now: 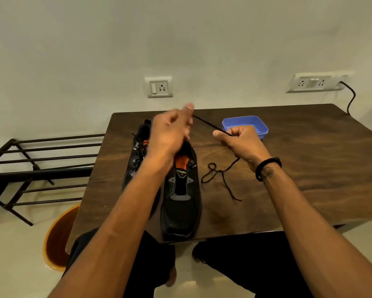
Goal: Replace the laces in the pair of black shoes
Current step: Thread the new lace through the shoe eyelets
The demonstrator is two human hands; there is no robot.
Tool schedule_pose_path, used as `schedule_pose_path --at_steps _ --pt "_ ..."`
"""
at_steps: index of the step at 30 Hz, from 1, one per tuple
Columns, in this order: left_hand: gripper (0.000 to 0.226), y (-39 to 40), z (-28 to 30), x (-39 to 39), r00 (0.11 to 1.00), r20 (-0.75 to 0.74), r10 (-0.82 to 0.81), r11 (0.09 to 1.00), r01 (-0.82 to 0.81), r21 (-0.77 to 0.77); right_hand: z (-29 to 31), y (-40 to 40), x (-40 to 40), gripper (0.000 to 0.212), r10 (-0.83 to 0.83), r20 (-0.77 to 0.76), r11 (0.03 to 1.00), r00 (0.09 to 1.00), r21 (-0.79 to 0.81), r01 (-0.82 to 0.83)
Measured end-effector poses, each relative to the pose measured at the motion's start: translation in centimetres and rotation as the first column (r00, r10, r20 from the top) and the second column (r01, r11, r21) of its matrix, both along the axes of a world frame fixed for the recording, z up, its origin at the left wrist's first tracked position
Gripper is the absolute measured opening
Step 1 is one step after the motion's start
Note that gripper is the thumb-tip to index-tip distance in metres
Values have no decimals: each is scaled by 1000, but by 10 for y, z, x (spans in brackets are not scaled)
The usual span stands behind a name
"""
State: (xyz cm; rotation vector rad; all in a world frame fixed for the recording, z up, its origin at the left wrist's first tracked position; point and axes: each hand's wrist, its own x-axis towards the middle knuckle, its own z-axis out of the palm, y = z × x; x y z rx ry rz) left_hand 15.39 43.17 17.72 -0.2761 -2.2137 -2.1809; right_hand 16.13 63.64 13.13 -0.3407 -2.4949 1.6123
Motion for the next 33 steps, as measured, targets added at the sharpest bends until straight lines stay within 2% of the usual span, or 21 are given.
schedule_pose_path --at_steps 2,3,4,5,7,9,11,13,15,16,17,20,21,23,25,26,28,29,31,32,33 --pt "35 -12 10 -9 979 37 200 925 -202 321 -16 16 -4 43 -78 43 993 996 97 73" --pt "35 -20 12 -12 950 67 304 859 -304 412 -25 25 -5 48 -107 63 984 992 146 97" --pt "36 -29 10 -16 910 87 406 811 -403 424 -34 33 -7 53 -130 88 974 988 200 110" --pt "37 -35 6 -18 864 75 498 796 -490 355 -42 40 -6 56 -153 114 959 982 258 119" --pt "37 -44 -3 -23 811 -78 580 814 -578 46 -53 46 -7 55 -185 152 928 971 353 121" --pt "50 -41 -8 -22 849 -265 458 788 -525 -321 -53 39 -8 49 -128 160 925 979 374 60" --pt "64 -25 -13 -17 930 -311 195 757 -344 -555 -41 22 -9 45 23 139 939 990 338 -70" --pt "66 -3 -21 -11 975 -204 -87 691 -88 -717 -25 3 -9 40 175 89 945 981 264 -193" --pt "52 13 -31 -7 963 -8 -270 578 155 -801 -17 -4 -7 31 241 6 953 971 188 -238" --pt "41 18 -33 -6 952 78 -294 595 247 -765 -16 -3 -6 27 239 -20 960 971 153 -233" --pt "32 21 -35 -6 946 132 -296 659 303 -688 -15 2 -5 27 222 -30 969 975 114 -217" --pt "24 20 -28 -8 968 121 -218 806 248 -538 -21 22 1 29 123 11 992 992 41 -123" --pt "24 17 -24 -7 972 117 -202 862 233 -449 -26 29 1 31 84 27 996 996 39 -85" --pt "21 10 -11 -5 970 149 -193 972 210 -105 -38 40 0 38 -25 48 997 999 80 21" --pt "17 -3 2 -6 989 132 -63 979 36 200 -53 52 -3 44 -150 79 976 985 172 135" --pt "17 -12 7 -9 993 85 77 964 -96 250 -61 58 -5 45 -210 108 960 972 211 184" --pt "15 -34 8 -15 939 -42 342 911 -320 259 -71 65 -6 43 -319 177 919 931 299 258" --pt "15 -42 7 -16 910 -99 403 899 -373 231 -73 68 -6 38 -380 198 884 904 365 292" --pt "16 -49 1 -16 909 -179 378 926 -370 75 -72 67 -2 21 -495 198 794 846 498 348" --pt "18 -48 -2 -15 928 -199 315 943 -329 -40 -70 65 -2 12 -530 176 761 830 532 373" --pt "21 -45 -4 -13 948 -218 231 950 -268 -160 -68 63 -5 12 -535 151 752 831 534 388"
